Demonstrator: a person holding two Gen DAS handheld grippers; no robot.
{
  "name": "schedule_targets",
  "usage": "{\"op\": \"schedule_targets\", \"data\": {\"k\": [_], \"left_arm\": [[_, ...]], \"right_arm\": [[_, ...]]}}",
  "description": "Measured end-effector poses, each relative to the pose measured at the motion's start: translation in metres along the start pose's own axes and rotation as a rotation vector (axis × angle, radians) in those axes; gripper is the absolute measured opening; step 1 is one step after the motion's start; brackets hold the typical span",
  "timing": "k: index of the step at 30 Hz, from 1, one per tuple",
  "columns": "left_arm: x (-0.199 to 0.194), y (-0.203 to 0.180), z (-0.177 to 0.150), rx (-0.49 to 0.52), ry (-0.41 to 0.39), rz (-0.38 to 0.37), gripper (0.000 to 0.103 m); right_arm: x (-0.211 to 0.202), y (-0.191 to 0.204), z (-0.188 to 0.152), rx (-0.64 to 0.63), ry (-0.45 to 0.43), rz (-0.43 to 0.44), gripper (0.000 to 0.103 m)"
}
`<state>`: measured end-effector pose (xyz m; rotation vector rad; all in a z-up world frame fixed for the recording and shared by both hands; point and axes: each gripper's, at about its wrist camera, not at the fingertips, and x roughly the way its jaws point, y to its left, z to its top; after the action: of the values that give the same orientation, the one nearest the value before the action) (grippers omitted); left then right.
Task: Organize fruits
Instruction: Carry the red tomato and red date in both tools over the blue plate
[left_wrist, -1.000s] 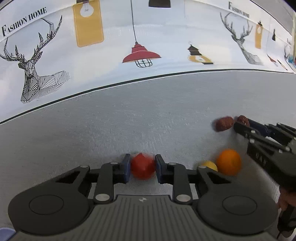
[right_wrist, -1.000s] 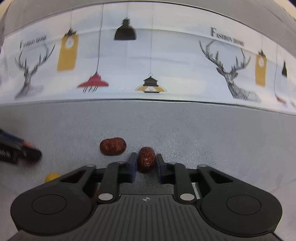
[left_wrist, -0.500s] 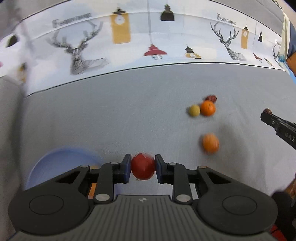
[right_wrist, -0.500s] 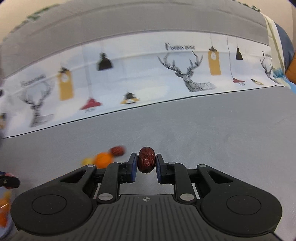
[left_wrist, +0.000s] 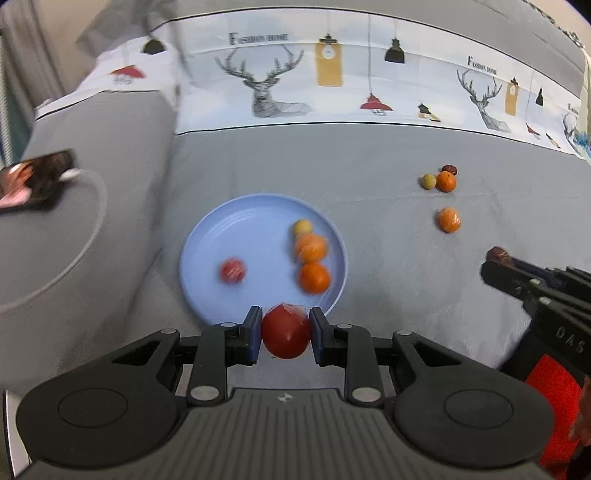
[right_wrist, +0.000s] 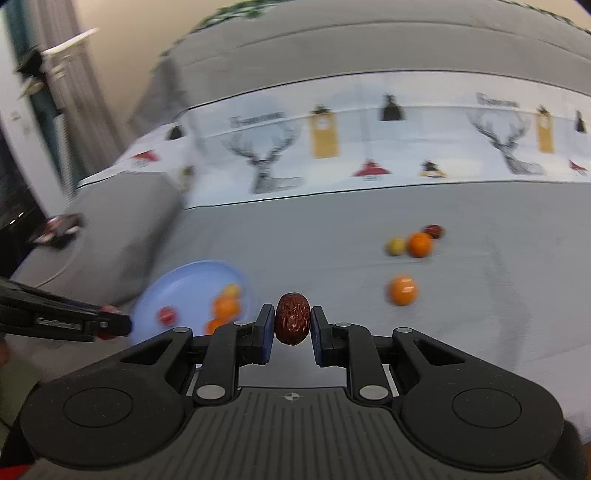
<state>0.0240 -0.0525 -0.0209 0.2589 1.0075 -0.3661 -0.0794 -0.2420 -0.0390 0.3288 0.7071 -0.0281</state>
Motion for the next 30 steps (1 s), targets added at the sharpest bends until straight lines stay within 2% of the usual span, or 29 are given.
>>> {"op": "schedule_targets", "data": {"k": [9,14,30], "left_arm": [[-0.035,0.023,-0.042,-0.046,-0.041,-0.005,0.03],[-0.041,0.031,-0.054,-0.086,-0.045,-0.021,0.03],[-0.045,0.04,-0.054,-0.111,-0.069,-0.031,0.03]], "right_arm": [[-0.022,0.052,-0.029,-0.109,0.047,0.048,0.022],[-0.032,0.066,-0.031,-0.157,0.036,0.049,0.022],[-0.032,0.072,-0.031,-0.177,0.042,0.031,0.022]]}}
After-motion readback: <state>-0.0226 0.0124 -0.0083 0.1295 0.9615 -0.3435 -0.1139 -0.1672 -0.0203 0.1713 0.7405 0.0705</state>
